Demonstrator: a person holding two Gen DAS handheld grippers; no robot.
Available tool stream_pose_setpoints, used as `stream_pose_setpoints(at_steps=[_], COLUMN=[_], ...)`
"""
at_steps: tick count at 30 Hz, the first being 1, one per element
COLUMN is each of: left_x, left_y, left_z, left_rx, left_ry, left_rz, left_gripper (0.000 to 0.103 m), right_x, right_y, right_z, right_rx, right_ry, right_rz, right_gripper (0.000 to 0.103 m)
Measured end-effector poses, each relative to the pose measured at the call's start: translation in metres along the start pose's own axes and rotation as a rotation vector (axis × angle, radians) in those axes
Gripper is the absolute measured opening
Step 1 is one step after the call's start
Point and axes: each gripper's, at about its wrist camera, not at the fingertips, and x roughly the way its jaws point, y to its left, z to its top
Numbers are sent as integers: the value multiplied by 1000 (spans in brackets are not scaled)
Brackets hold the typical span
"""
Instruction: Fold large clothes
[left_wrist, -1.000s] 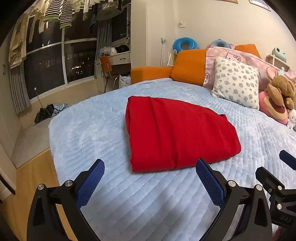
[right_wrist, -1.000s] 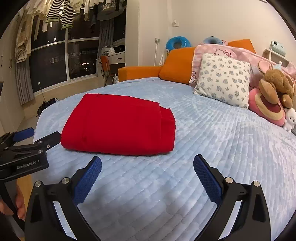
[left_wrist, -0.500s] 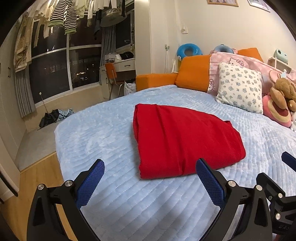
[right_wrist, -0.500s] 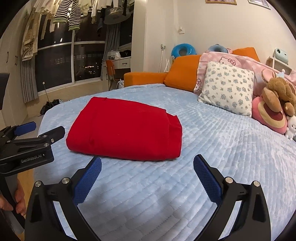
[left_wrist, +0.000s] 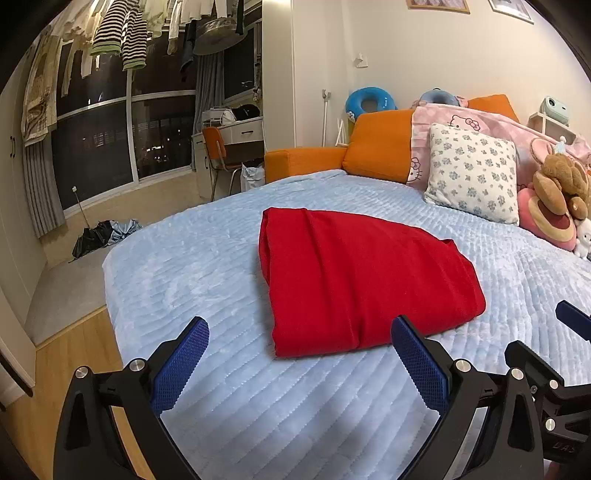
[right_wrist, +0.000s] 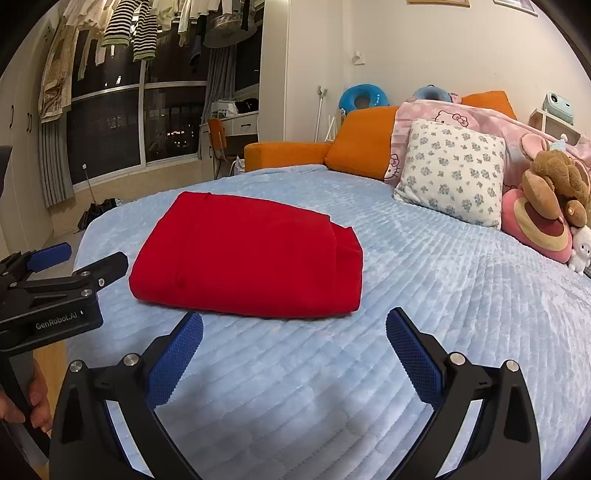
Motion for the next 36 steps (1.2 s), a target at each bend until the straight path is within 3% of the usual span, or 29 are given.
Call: stream_pose_setpoints(at_steps=[36], left_x=[-5], left_y=[-2], left_z=[0], left_rx=[12], left_ry=[-39], left_rz=[-4], left_gripper=[100], right_x=[2], right_y=[2], right_z=[0], right_rx=[1], right_ry=[5], right_rz=[-3], right_gripper=[98])
